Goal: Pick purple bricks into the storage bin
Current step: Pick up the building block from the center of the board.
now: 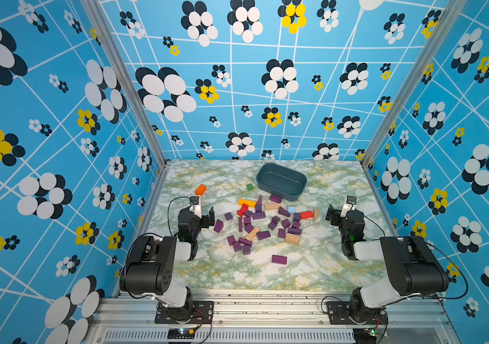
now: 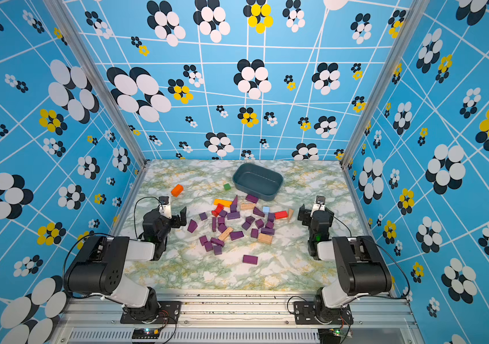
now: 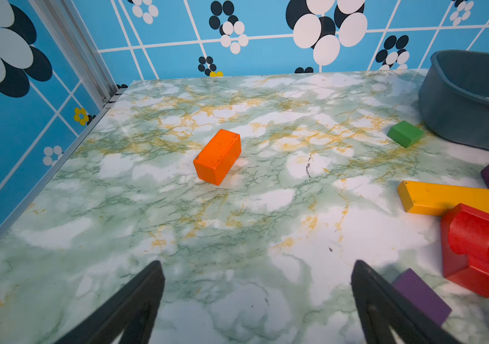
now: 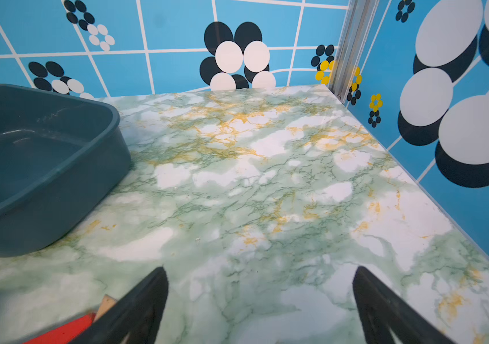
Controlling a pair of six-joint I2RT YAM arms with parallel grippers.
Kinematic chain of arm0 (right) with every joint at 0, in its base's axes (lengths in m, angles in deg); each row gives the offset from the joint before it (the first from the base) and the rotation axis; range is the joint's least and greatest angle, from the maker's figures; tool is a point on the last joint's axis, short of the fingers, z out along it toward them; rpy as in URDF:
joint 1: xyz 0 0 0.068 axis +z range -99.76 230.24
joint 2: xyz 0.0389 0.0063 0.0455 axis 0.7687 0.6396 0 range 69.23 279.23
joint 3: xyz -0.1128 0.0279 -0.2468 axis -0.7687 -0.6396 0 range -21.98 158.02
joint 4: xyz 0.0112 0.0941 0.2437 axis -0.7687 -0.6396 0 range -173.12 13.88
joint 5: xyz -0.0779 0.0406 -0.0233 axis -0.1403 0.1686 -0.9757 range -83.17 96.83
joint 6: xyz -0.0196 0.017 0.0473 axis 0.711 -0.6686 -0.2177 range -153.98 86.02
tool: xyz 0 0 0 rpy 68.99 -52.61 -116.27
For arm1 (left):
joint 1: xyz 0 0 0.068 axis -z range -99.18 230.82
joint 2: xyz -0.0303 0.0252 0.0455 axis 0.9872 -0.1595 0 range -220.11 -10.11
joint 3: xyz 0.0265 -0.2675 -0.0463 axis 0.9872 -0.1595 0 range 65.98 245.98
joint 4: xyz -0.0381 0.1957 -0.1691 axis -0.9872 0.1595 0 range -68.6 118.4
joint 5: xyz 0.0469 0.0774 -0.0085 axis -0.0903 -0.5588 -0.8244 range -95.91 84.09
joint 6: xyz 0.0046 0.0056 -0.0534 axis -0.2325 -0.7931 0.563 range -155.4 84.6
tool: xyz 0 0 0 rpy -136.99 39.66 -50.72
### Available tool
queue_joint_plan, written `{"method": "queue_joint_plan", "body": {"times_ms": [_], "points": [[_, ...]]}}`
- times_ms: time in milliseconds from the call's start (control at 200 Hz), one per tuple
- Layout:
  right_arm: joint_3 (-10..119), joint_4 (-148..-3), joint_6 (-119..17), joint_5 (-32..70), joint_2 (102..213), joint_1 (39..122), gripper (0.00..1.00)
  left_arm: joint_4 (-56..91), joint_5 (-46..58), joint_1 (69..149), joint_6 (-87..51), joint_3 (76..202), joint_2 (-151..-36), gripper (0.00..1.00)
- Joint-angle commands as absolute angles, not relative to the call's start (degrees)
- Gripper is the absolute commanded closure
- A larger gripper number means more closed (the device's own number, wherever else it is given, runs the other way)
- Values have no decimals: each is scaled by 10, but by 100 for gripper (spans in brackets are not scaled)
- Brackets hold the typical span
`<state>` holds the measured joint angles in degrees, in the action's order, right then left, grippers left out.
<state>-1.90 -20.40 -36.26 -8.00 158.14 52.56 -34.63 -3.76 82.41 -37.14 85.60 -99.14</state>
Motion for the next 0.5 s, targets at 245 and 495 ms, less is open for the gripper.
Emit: {"method": "queue_joint_plan", "body": {"times_ms": [245, 495], "points": [[-7, -215, -363, -79, 1586, 525, 1, -337, -30, 826, -375, 869, -992, 1], [-6, -217, -362, -79, 1586, 525, 1, -324, -8, 813, -365, 877, -992, 1]]}}
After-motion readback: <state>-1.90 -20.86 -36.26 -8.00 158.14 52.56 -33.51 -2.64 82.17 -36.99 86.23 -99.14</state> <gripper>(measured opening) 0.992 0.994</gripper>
